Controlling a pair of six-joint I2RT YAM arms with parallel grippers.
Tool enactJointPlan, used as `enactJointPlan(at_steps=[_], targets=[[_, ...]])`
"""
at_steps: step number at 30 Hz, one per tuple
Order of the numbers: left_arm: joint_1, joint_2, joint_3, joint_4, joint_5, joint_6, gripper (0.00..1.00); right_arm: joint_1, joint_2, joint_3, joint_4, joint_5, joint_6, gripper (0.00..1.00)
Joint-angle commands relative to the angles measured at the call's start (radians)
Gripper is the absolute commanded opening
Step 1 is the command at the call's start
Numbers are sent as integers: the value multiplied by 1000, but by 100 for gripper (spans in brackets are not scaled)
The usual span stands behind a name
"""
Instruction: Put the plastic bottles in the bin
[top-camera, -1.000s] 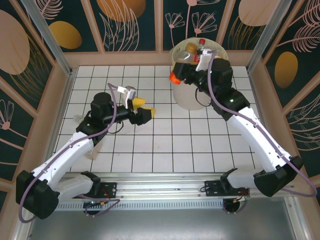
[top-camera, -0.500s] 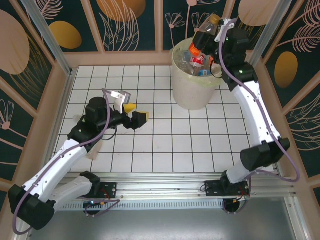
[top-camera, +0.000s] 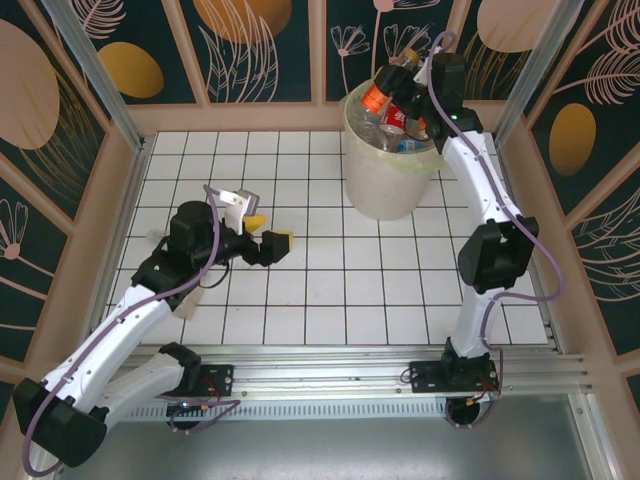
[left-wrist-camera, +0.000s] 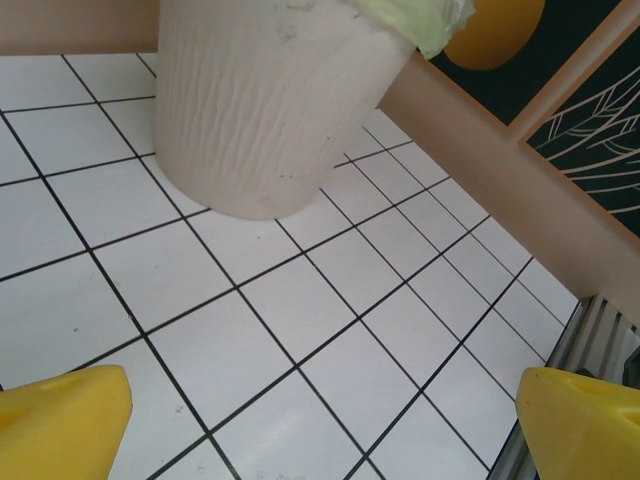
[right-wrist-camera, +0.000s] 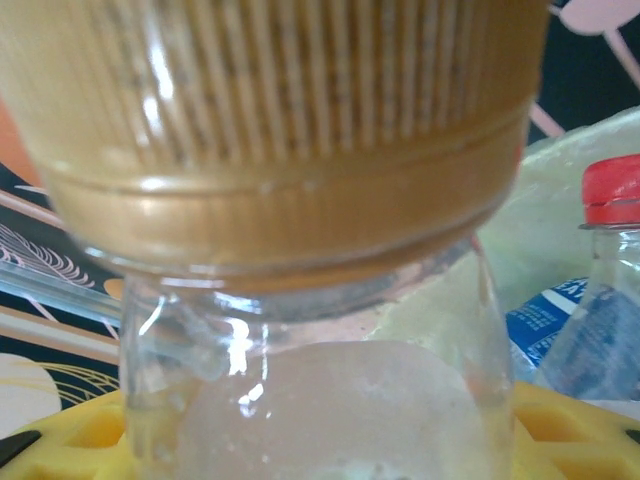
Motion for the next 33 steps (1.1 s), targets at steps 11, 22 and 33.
enactJointPlan(at_steps=[11, 22, 33], targets=[[-7, -22, -18, -8, -18, 27, 99, -24, 94, 144, 30, -72, 151, 58], [-7, -17, -25, 1, -16, 19, 99, -25, 51, 124, 7, -77, 140, 75], [-7, -22, -32, 6, -14, 18, 99, -35, -74, -59, 41, -1, 136, 75]])
